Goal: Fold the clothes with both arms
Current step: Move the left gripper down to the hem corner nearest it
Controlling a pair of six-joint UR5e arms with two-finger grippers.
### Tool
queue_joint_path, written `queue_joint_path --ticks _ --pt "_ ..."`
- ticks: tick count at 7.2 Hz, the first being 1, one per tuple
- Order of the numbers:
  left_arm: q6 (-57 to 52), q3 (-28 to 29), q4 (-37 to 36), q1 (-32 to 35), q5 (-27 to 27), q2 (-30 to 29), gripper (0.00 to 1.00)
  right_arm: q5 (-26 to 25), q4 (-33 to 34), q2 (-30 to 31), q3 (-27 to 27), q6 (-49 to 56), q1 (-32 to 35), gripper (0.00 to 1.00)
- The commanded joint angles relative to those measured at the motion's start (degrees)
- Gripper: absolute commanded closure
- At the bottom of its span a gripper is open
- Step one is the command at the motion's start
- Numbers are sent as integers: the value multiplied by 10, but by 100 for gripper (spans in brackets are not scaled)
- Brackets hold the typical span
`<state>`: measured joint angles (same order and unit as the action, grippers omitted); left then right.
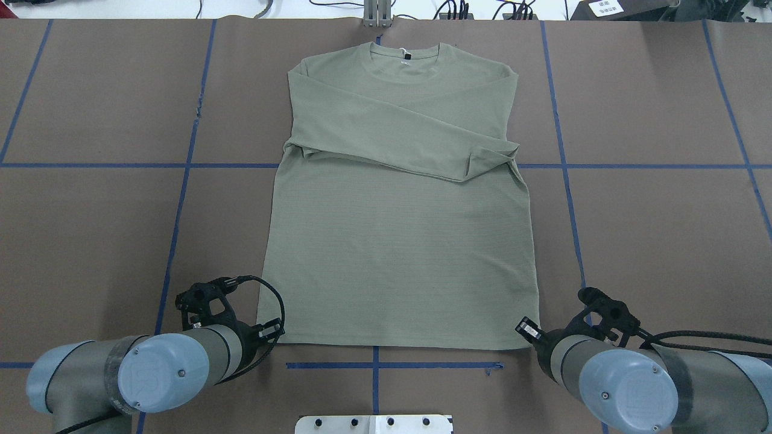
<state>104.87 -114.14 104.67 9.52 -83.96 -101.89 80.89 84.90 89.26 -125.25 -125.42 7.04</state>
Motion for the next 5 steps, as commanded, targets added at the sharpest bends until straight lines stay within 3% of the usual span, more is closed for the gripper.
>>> queue_joint_path --ticks 1,3,5 --pt "1 0 -1 0 -1 1 100 0 0 -1 0 0 -1 100" --pt "1 -25 -3 1 -1 0 100 1 0 -4 -2 0 -1 100" --pt "42 -118 -79 -19 -35 11 100 1 -1 -3 -15 0 -2 100"
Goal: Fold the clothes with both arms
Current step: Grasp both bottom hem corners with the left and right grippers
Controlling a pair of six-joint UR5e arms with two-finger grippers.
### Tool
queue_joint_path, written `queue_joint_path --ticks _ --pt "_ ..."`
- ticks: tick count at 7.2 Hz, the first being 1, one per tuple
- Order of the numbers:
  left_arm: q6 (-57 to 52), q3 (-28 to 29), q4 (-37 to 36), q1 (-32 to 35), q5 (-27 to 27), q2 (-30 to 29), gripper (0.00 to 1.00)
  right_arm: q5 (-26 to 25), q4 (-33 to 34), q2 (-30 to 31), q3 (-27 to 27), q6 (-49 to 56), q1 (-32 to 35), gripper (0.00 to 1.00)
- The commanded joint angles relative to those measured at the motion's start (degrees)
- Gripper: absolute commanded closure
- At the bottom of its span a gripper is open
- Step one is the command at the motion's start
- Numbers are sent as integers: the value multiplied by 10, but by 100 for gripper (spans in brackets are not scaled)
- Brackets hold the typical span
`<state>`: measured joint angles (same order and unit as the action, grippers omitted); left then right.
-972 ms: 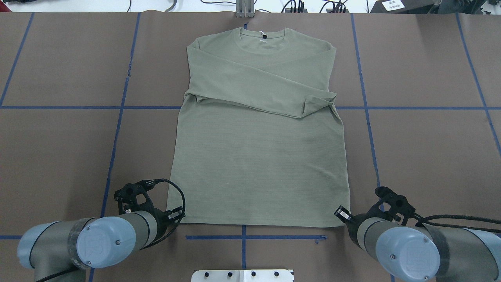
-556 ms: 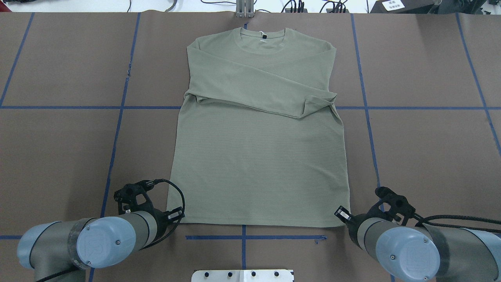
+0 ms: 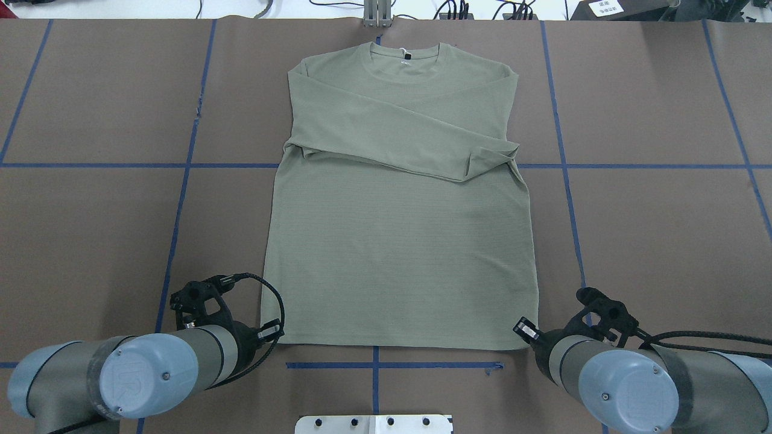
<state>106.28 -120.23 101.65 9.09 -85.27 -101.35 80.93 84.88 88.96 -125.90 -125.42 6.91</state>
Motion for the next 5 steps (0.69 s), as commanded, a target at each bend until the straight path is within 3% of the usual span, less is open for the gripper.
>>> queue_joint_path --ticks 1,3,5 --pt "66 -77 -68 -58 -20 5 100 1 0 4 -25 1 -8 100" --pt "109 -112 -70 -95 -19 5 100 2 0 45 -78 1 -40 100" --pt "118 -131 -94 -92 -19 1 100 1 1 62 -118 1 -47 100"
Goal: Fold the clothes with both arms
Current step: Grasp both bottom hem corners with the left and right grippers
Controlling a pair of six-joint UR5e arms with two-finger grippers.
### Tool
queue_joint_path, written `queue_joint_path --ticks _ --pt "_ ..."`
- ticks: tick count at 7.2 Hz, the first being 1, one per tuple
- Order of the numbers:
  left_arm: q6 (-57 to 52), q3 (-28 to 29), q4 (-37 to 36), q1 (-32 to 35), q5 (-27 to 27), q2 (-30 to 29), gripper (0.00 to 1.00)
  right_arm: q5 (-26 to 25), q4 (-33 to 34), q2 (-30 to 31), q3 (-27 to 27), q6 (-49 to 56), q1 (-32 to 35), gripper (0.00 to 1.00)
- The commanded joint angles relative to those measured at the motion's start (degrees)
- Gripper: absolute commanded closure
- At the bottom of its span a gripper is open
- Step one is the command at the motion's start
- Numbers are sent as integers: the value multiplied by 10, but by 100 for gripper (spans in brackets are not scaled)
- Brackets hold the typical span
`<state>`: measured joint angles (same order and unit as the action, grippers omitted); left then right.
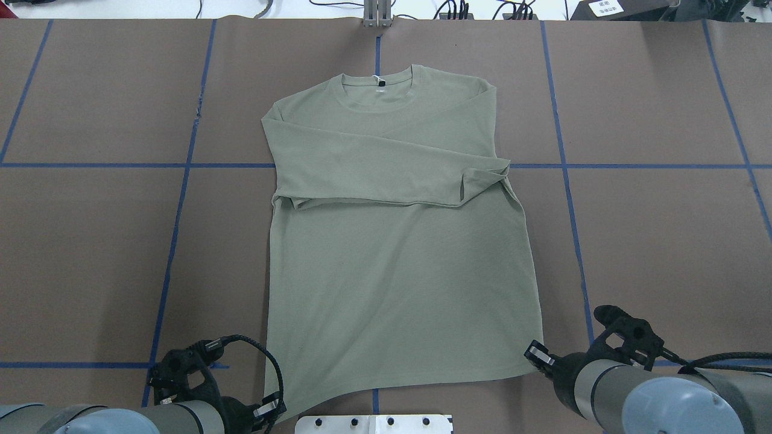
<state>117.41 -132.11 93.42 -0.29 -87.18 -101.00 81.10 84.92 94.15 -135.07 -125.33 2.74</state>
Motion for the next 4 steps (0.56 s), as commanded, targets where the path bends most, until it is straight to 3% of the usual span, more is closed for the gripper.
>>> queue_joint_path --ticks 1,3,4 --pt "1 -33 -12 41 -2 -6 100 -1 1 9 -37 3 17 100" --pt "-63 -41 -13 115 -3 -31 100 5 1 -18 -32 82 78 100" --pt "-150 -19 -13 162 -4 -65 100 21 7 -68 9 150 140 100"
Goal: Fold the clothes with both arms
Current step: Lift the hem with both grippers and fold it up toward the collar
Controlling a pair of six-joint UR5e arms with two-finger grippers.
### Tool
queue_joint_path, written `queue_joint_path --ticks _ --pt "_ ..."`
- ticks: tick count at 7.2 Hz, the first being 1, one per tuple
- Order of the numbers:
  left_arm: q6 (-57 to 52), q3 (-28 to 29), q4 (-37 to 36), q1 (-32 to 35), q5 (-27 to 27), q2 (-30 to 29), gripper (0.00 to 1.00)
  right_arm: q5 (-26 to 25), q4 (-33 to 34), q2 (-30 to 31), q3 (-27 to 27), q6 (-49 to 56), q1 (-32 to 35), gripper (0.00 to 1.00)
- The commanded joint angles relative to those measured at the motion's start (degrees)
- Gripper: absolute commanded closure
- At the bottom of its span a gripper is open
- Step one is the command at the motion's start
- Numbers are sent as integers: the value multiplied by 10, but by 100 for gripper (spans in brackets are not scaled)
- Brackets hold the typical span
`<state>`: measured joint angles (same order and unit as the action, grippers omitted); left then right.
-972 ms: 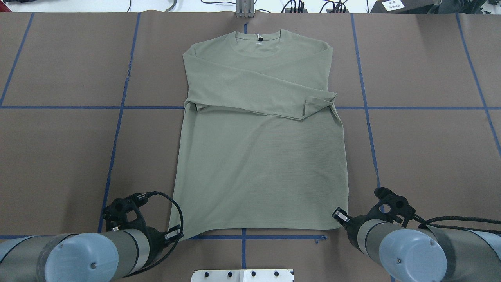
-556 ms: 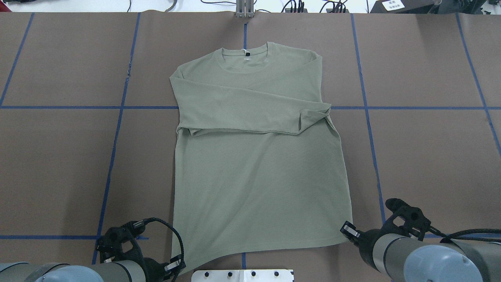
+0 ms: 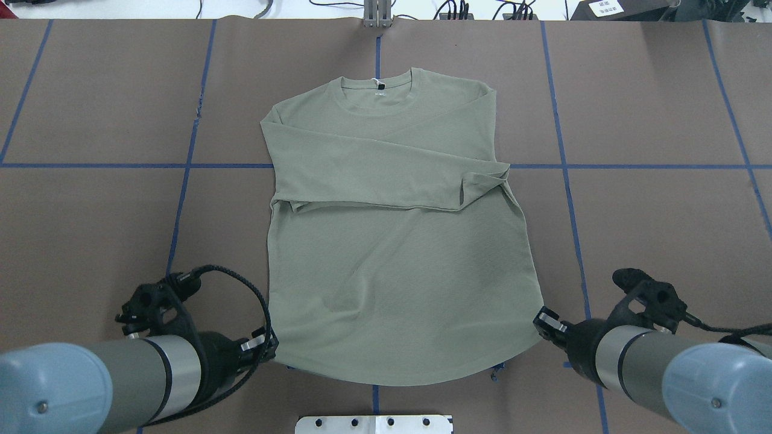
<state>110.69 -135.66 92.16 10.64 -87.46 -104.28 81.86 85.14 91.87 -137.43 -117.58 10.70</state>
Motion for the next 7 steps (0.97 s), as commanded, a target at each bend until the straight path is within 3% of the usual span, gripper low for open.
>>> queue_joint_path --ticks 1,2,4,6,7 --pt "-145 81 4 105 -3 -69 100 70 16 -122 104 136 142 100" --pt "-187 147 23 158 -3 -104 100 127 32 -203 187 191 216 100" --pt "-244 270 140 237 -3 -116 100 138 28 -285 325 316 303 100" --pt "-248 425 290 280 -2 -137 100 142 20 -386 492 362 346 100" --pt "-251 481 345 292 0 -142 100 142 -57 -420 581 360 355 100"
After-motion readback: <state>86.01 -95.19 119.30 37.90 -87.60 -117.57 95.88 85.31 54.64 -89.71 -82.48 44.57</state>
